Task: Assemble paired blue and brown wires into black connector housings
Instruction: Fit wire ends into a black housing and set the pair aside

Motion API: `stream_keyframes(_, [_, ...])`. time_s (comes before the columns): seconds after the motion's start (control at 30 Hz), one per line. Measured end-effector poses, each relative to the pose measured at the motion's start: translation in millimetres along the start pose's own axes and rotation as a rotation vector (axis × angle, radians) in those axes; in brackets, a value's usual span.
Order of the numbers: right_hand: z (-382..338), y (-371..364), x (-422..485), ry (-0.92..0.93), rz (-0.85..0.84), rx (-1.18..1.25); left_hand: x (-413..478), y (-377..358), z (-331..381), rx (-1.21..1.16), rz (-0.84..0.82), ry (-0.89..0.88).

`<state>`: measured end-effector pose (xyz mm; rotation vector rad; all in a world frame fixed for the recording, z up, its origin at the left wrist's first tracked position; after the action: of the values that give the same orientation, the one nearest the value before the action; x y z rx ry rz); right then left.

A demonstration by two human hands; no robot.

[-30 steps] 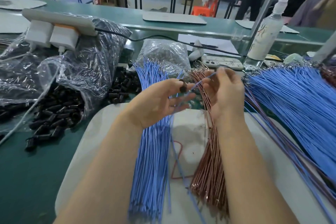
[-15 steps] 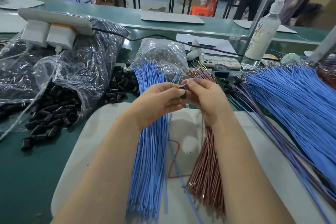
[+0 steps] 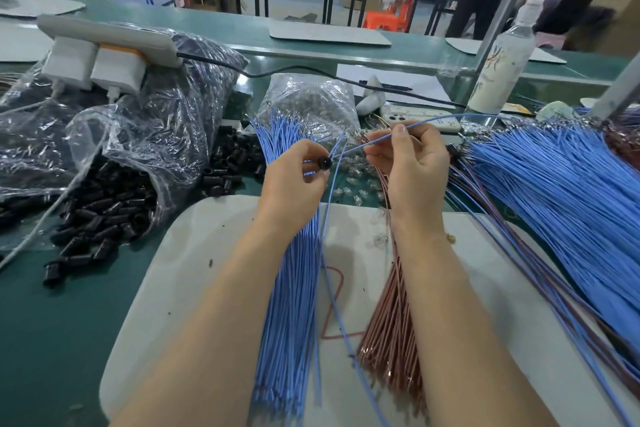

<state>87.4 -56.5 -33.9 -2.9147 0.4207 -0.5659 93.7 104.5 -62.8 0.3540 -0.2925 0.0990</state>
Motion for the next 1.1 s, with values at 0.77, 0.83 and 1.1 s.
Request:
stream_keyframes(0.77, [12.9,-24.7,-7.0,0.018,-0.261,-0.425,-5.7,-6.2,25.4,0.086,-0.028,-0.171])
stream_keyframes(0.83, [13.8,-23.6,-7.2,-0.048,-0.255,-0.238,-5.2,-5.8,21.2,0.083,-0.026,-0.14])
stream_keyframes(1.1, [23.9,-39.1,-14.8,-0.226,-0.492,-0.184,-6.1,-11.4,25.9,-0.119,-0.1,-0.133])
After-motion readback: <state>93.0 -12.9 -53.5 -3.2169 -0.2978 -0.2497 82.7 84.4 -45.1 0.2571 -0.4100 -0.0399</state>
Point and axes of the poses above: each hand's wrist, its own x-axis towards the middle knuckle, its own y-axis out of the back of the hand, z = x × y, the point moved 7 cm from there along x, towards the middle knuckle, and after that the axes turned 4 degrees about -z, right-handed, at the moved point
